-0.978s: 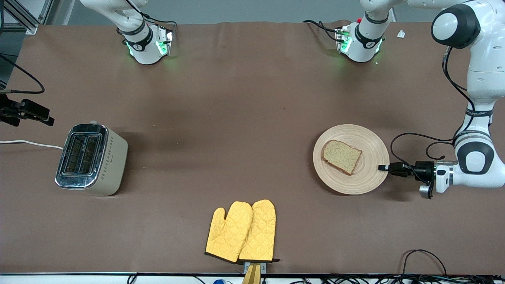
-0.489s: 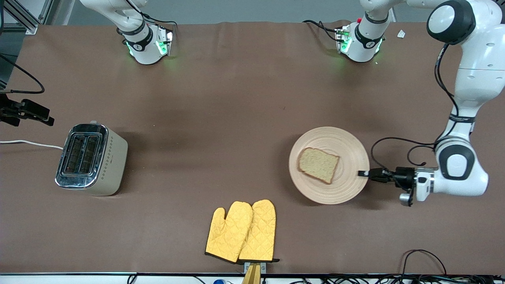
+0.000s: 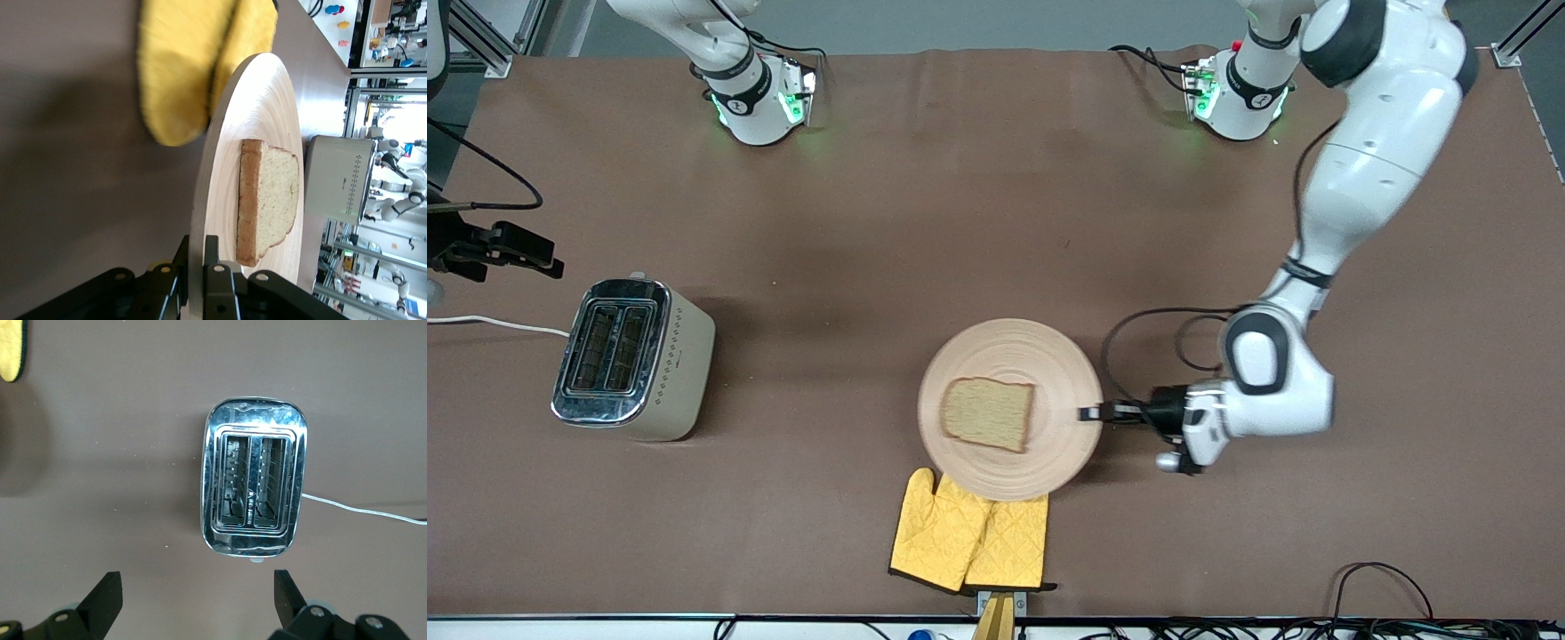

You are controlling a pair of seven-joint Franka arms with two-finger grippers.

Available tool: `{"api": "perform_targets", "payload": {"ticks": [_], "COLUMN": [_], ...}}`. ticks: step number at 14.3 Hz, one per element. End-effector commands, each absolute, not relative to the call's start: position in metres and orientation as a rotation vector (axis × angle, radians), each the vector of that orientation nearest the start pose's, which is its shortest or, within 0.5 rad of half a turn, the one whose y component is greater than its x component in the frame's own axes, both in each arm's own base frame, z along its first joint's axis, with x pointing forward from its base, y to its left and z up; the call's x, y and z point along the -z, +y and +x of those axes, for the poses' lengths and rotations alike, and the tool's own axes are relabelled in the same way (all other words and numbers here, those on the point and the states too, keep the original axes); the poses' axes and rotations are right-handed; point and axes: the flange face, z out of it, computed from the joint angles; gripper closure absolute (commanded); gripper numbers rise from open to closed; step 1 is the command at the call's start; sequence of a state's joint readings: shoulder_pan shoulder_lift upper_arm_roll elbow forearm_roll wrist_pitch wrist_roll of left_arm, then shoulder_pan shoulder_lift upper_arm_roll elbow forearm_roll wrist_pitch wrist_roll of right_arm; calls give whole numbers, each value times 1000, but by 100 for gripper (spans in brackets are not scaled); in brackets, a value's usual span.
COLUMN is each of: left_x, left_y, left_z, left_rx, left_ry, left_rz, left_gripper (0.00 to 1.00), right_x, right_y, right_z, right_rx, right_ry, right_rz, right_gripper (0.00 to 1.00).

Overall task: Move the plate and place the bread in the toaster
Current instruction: 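Slide the plate with the left gripper toward the toaster, then release the plate and withdraw the left gripper while the right gripper reaches the bread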

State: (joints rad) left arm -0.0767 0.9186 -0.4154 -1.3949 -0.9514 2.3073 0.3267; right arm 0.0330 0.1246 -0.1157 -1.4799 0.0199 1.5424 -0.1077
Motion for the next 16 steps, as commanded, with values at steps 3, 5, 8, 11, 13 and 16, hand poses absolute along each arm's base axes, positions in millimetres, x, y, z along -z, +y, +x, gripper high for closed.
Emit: {"api": "perform_targets", "payload": {"ticks": [3,5,8,11,13,16], "left_x": [-199,-180,-174,-176,-189,-211], "left_y": [-454,-492,-508,-503,-478,-413], "left_z": [600,572,559,563,587,628], "left_rx": [48,34,31,25,11,162], "left_ry": [-22,-104,-124,-115,-67,-70], "left_rz": [2146,2162,2170,2171,2157,2064], "left_gripper": [100,100,98,10,0,0], "right_x": [-560,-532,-500,-443,-405,-344], "right_y": [-24,-19,7,61,75,110], "right_z": [607,619,638,655,649,631], "right_rx": [-157,-220,-193,-204,-185,-130], "right_ry": [-83,-109,-114,-80,200,311], "right_rz": [-3121,-3118,-3132,-3147,-3151,-3082], "right_gripper": [0,0,0,0,0,0]}}
